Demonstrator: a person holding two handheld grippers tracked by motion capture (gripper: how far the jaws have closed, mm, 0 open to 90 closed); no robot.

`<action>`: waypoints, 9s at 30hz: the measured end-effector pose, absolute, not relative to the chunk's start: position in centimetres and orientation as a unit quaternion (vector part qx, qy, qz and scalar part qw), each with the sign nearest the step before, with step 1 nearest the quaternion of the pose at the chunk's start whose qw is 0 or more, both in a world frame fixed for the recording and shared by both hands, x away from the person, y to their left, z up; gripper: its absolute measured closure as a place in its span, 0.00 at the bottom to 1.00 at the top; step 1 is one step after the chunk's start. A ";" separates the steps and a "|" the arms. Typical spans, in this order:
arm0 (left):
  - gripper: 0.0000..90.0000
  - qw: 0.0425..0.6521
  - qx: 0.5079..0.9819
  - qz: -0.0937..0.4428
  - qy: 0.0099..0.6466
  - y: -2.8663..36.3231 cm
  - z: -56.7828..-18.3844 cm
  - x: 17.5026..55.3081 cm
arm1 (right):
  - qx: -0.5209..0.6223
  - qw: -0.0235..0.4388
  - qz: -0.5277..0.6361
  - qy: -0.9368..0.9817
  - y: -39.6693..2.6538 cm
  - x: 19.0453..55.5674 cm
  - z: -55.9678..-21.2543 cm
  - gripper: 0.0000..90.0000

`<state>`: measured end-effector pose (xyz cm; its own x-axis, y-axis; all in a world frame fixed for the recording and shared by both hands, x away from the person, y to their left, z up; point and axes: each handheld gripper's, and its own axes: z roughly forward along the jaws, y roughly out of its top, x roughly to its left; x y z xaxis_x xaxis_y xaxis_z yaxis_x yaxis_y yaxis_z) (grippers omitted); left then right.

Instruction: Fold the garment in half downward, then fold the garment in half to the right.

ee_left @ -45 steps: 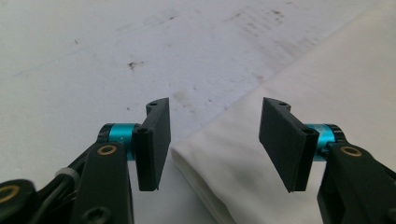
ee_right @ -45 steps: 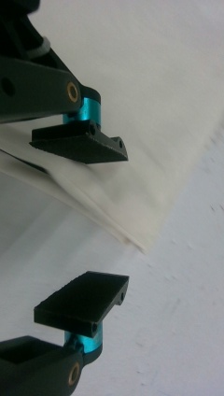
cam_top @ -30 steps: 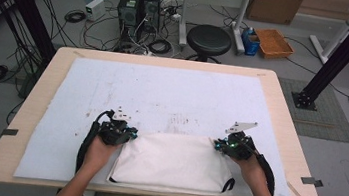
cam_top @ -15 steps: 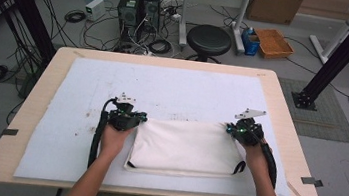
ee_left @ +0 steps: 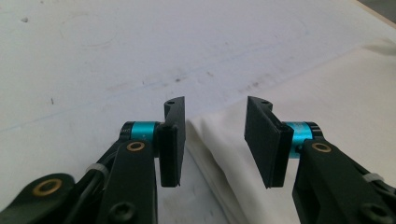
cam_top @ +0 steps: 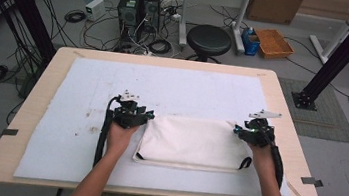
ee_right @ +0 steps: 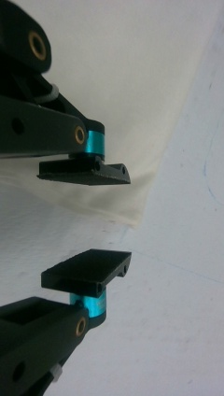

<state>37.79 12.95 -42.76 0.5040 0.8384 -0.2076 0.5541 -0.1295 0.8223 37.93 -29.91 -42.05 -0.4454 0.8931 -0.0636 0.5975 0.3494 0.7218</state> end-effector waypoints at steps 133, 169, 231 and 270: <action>0.92 0.379 0.799 0.114 0.453 11.8 -44.3 29.3 | 0.249 0.073 0.254 0.932 -4.0 45.3 -40.8 0.40; 0.94 0.458 0.794 0.075 0.393 8.4 -39.1 30.5 | 0.211 0.111 0.311 0.920 -9.5 43.8 -36.2 0.98; 0.66 0.481 0.783 -0.079 0.387 -9.6 -39.2 36.4 | 0.385 0.199 0.275 0.858 -29.7 41.3 -38.6 0.83; 0.35 0.422 0.773 0.105 0.461 14.2 -41.7 31.8 | 0.378 0.107 0.166 0.905 -30.1 30.8 -40.1 0.99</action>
<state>31.81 14.22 -41.72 0.5519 0.8024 -0.2269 0.6244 -0.2173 0.7503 30.81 -30.15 -40.12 -0.6917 0.7188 -0.0693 0.6476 0.6599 0.3810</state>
